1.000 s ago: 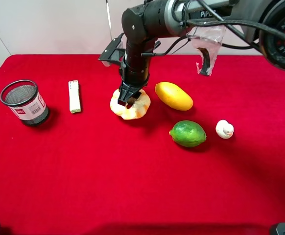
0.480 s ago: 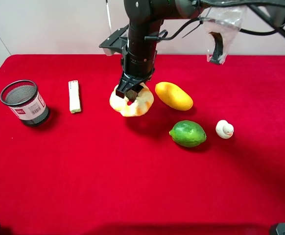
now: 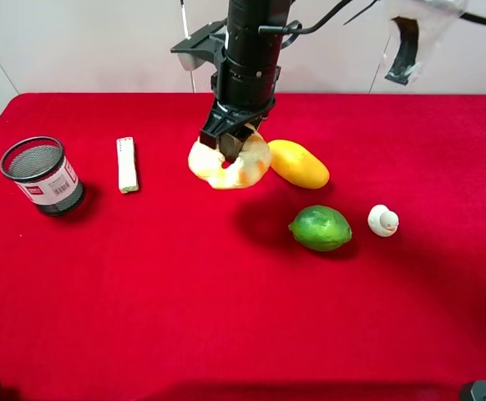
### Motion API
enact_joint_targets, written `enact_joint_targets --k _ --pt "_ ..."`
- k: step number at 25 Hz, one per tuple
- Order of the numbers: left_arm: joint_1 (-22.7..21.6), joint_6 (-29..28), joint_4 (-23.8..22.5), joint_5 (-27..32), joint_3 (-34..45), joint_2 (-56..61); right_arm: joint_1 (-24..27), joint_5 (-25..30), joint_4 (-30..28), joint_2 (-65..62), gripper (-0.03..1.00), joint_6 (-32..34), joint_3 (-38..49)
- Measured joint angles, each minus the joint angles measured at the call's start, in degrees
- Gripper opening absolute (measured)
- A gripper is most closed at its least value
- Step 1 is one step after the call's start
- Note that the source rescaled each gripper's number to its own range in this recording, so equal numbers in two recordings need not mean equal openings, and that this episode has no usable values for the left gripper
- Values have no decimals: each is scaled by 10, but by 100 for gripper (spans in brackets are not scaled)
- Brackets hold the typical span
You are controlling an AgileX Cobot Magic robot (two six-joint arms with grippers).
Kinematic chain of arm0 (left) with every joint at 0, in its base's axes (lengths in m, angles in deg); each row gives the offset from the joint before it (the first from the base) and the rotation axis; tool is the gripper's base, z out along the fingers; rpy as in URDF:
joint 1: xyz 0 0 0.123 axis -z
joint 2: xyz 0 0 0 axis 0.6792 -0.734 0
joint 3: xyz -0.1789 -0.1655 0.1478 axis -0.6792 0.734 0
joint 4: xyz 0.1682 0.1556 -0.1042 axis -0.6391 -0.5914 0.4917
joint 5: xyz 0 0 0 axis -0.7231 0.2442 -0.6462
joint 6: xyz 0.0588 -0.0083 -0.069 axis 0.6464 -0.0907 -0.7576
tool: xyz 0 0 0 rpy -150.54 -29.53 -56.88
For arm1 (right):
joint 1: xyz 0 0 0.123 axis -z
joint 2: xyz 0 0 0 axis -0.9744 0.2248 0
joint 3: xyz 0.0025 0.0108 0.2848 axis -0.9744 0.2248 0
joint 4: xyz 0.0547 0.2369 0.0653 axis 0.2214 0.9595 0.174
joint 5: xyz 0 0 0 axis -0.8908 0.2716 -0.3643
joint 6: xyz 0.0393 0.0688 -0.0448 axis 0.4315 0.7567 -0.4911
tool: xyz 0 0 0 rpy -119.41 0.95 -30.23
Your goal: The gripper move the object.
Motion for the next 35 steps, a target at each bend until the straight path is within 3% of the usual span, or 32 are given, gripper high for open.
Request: enact_joint_targets --k 12,35 --pt "0 0 0 0 0 0 9 28 -44 -38 0 23 0" --pt "0 0 0 0 0 0 153 29 -44 -79 0 40 3"
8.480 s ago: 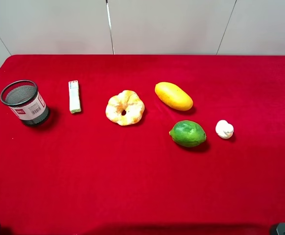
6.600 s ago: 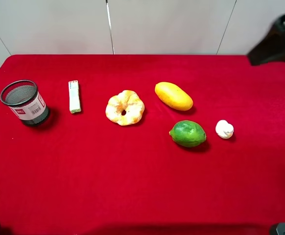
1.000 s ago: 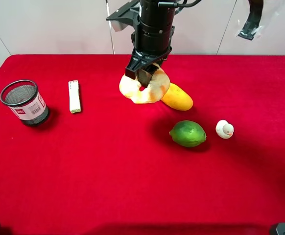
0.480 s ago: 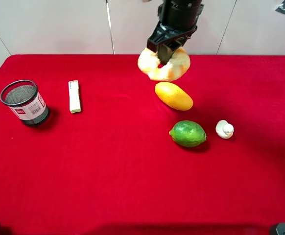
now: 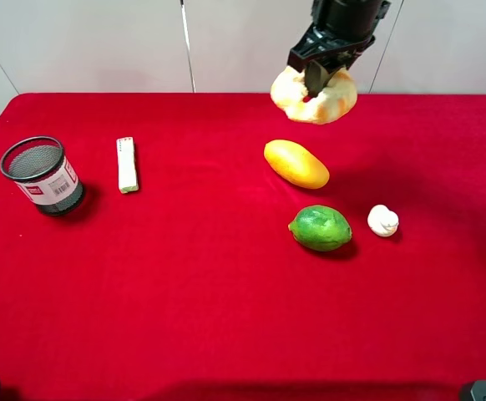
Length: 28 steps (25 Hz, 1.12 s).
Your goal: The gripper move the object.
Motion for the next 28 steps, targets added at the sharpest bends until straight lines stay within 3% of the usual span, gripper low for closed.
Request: enact_joint_targets --k 10,28 --pt "0 0 0 0 0 0 52 -13 0 -17 0 19 69" --pt "0 0 0 0 0 0 183 -198 10 -48 0 41 285"
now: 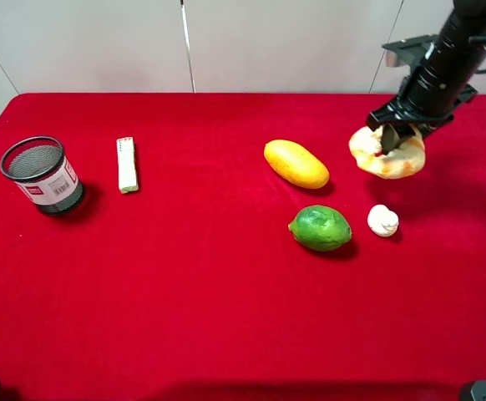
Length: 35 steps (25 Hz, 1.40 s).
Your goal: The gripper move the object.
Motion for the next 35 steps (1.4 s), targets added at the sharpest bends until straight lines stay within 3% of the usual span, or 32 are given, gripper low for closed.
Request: enact_joint_targets --k 8,16,35 --pt "0 0 0 0 0 0 52 -50 0 0 0 2 19" --pt "0 0 0 0 0 0 91 -134 0 -1 0 16 73" --pt "0 0 0 0 0 0 98 -242 -16 0 0 36 159"
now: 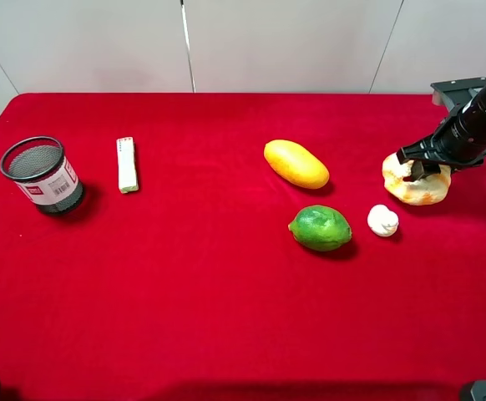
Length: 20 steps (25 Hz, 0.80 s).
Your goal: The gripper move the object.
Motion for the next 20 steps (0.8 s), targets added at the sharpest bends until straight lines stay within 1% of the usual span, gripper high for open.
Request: enact_joint_targets --k 5,6,7,9,11,12,13,14,16,18,20 --pt "0 0 0 0 0 0 0 -1 -4 0 0 0 0" --pt "0 0 0 0 0 0 0 -2 -4 0 3 0 0" --pt "0 0 0 0 0 0 0 -2 -4 0 10 0 0" --pt "0 0 0 0 0 0 0 -4 -4 0 28 0 0" --pt "0 0 0 0 0 0 0 -4 -4 0 55 0 0" --pt "0 0 0 0 0 0 0 -4 -4 0 70 0 0" --pt "0 0 0 0 0 0 0 -4 -4 0 81 0 0" --pt "0 0 0 0 0 0 0 -4 -4 0 89 0 0" --pt "0 0 0 0 0 0 0 -4 -4 0 98 0 0" --pt "0 0 0 0 0 0 0 -4 -4 0 100 0 0" --pt "0 0 0 0 0 0 0 -4 -4 0 100 0 0"
